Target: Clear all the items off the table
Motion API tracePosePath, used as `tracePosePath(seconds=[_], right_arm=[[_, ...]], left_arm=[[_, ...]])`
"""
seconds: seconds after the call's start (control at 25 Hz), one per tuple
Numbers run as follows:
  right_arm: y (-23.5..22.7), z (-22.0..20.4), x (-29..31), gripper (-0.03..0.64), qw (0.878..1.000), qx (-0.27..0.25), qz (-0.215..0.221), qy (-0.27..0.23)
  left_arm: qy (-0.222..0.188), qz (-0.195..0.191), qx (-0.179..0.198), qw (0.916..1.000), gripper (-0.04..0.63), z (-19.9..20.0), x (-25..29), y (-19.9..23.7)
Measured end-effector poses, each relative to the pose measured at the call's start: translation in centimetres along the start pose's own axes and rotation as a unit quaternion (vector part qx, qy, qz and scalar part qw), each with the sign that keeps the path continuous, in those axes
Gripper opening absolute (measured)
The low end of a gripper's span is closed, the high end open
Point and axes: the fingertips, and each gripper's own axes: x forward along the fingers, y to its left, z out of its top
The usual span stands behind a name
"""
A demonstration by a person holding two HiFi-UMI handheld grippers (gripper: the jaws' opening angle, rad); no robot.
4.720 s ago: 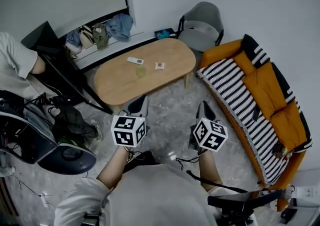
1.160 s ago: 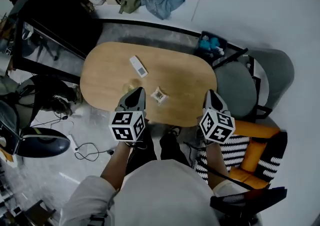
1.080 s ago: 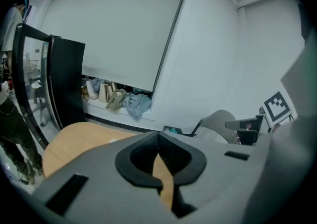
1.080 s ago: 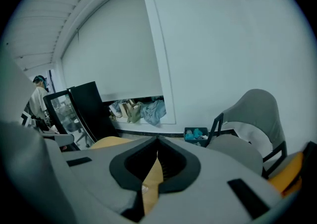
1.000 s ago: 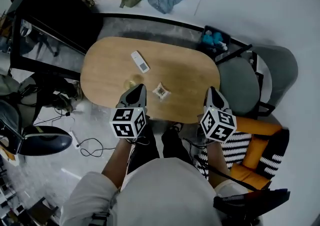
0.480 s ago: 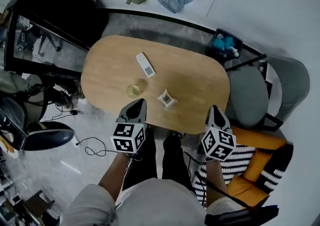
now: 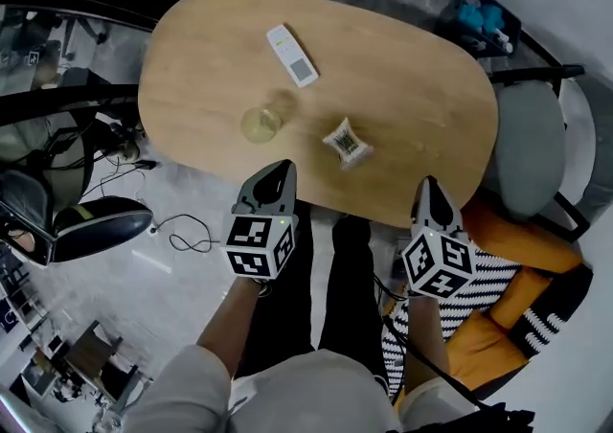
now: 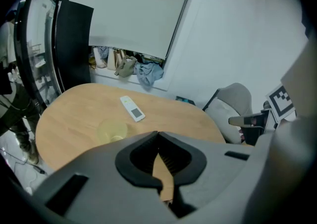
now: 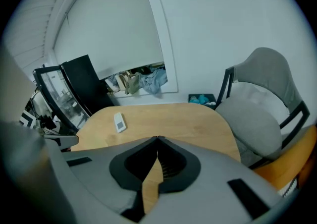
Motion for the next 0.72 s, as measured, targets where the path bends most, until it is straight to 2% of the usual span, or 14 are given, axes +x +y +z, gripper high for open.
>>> tracePosePath(seconds=[0.16,0.32,0.48,0.52,0.6,0.72], right_arm=[[-1.8,-1.6,1.9,0.025,1.000,0.010,-0.005,-0.003],[-0.8,-1.2,1.4,0.025,1.000,0.016,-0.013,-0.007],[-1.9,-1.8,2.0,0.025,1.000,0.022,-0.018,-0.006],[-2.2,-2.1,2.2,0.025,1.000,0.024,-0.019,-0.005],[-2.6,-2.8,2.1,0.025,0.999,0.029,-0.022,-0.004],[-2.8,-3.7,1.7,0.025,0.999,0.038,-0.024,0.000]], left_arm=[[0.011,-0.015,0.011,0.9998,0.009,-2.2,2.9,-0.9],[0.030,-0.041,0.034,0.9981,0.009,-2.3,2.8,-1.3],[0.055,-0.062,0.057,0.9950,0.017,-3.2,4.9,-2.7],[0.057,-0.067,0.058,0.9944,0.042,-3.4,5.5,-3.1],[0.062,-0.076,0.063,0.9932,0.140,-3.7,6.3,-3.7],[0.078,-0.094,0.090,0.9884,0.206,-4.3,7.4,-4.4]])
